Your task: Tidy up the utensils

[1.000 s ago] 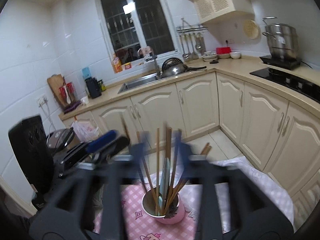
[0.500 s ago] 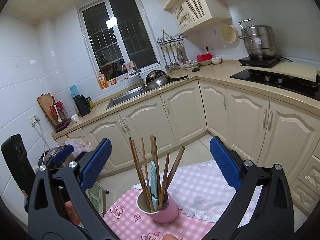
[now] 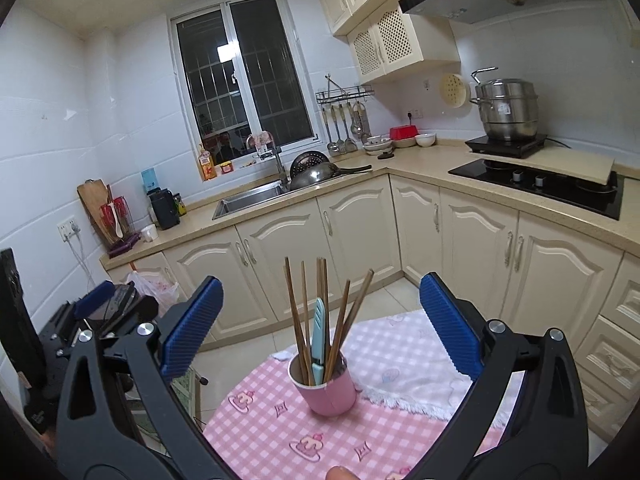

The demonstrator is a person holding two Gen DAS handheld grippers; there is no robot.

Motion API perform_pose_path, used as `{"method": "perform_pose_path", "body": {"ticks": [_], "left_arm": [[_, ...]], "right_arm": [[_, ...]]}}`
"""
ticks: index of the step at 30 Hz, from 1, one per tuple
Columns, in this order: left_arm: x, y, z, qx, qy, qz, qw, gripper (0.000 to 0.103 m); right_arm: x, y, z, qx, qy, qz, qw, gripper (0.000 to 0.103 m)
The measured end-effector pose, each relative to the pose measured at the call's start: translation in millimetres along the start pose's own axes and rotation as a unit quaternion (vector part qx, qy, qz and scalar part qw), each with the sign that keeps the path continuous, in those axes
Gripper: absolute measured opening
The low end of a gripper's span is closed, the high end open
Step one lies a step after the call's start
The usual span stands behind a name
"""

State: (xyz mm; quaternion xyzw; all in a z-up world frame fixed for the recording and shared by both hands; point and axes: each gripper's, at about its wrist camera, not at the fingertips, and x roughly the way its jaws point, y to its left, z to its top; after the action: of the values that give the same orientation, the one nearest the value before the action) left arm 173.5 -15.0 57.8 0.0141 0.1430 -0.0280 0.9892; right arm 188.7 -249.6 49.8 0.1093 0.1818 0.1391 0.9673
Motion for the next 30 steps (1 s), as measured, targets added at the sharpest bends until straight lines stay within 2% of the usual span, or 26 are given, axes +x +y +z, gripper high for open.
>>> {"method": "perform_pose_path", "body": {"ticks": [13, 21, 30], "left_arm": [[-49, 1, -6, -0.012, 0.005, 0.018, 0.9998, 0.098], [-61, 5, -6, -0.02, 0.0, 0.023, 0.9995, 0.098], [-70, 11, -10, -0.026, -0.004, 0.036, 0.999, 0.098]], "right_arm": [[-38, 21, -29, -0.016, -0.006, -0.036, 0.999, 0.097], [-47, 30, -35, -0.026, -0.013, -0.05, 0.998, 0.097], [-48, 34, -38, -0.033, -0.008, -0.046, 0.998, 0.097]]}}
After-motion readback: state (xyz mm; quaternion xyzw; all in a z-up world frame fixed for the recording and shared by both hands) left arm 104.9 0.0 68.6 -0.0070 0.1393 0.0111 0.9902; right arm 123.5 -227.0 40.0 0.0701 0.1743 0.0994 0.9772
